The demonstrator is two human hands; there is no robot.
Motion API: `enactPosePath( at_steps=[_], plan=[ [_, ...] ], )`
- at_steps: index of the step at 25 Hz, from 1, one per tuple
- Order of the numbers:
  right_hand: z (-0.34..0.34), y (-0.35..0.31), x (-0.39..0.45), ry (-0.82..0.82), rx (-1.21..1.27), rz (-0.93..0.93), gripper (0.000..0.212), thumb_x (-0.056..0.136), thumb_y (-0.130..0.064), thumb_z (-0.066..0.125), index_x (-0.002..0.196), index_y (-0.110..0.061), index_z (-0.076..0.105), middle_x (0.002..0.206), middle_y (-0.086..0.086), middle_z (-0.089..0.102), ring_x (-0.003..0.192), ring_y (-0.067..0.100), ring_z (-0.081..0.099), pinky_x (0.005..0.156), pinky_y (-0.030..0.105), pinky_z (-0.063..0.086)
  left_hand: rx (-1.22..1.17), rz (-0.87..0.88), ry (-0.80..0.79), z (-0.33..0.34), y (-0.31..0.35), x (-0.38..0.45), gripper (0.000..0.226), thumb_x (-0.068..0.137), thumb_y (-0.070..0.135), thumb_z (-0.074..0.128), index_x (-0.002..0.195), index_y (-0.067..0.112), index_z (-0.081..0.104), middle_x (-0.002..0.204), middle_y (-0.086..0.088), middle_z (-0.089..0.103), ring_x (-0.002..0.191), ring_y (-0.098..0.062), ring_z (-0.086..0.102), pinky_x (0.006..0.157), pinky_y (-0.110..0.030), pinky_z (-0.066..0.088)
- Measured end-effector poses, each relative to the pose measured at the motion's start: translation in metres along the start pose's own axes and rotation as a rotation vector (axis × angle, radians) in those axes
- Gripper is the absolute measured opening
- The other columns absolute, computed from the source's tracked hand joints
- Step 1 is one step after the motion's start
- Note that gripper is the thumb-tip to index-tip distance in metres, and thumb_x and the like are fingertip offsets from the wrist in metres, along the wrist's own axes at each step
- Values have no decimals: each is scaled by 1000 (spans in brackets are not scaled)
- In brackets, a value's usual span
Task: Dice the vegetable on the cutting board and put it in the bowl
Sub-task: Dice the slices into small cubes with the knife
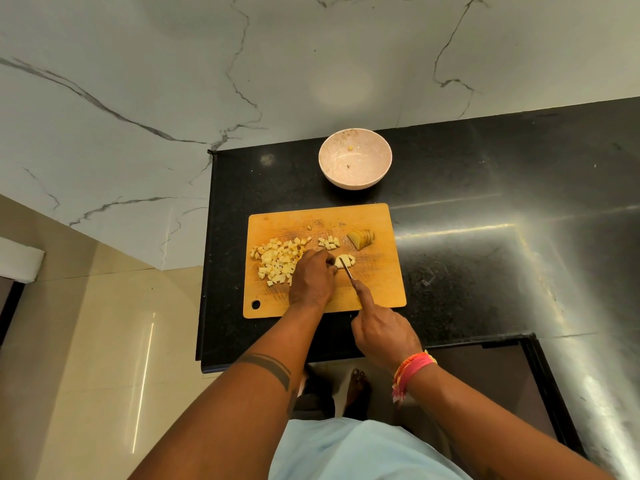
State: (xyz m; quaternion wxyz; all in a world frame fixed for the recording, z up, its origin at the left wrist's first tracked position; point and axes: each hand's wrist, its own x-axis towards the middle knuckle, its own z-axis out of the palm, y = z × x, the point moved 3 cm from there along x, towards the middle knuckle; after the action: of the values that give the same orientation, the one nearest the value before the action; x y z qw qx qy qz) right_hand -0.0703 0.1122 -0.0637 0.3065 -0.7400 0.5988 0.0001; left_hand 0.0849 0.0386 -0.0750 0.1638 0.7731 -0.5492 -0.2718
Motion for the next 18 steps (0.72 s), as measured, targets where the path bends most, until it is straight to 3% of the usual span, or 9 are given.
enactPosePath(
  at_steps=[5, 12, 18],
  plan=[
    [-4, -13, 22, -27, -46, -31, 68, 102, -27, 37, 161, -27, 5, 75, 6, 60, 61, 27, 54, 55, 36, 36, 14, -2, 22, 0, 0, 1, 20, 98, 19, 64, 116, 16, 72, 117, -2, 62, 104, -23, 61, 90, -35, 53],
    [8, 9, -7, -46, -25, 4, 71, 100, -30, 39, 160, -34, 1, 73, 2, 62, 59, 24, 58, 57, 41, 49, 47, -45, 59, -2, 8, 0, 18, 99, 22, 60, 113, 16, 70, 117, -3, 61, 104, -21, 58, 83, -32, 50],
    [-1, 17, -7, 95, 79, 77, 69, 101, -27, 39, 159, -33, 2, 63, -4, 56, 50, 18, 52, 52, 41, 49, 49, 1, 62, -6, 6, -5, 20, 100, 21, 58, 118, 17, 66, 117, -4, 62, 105, -22, 58, 81, -34, 50]
  ],
)
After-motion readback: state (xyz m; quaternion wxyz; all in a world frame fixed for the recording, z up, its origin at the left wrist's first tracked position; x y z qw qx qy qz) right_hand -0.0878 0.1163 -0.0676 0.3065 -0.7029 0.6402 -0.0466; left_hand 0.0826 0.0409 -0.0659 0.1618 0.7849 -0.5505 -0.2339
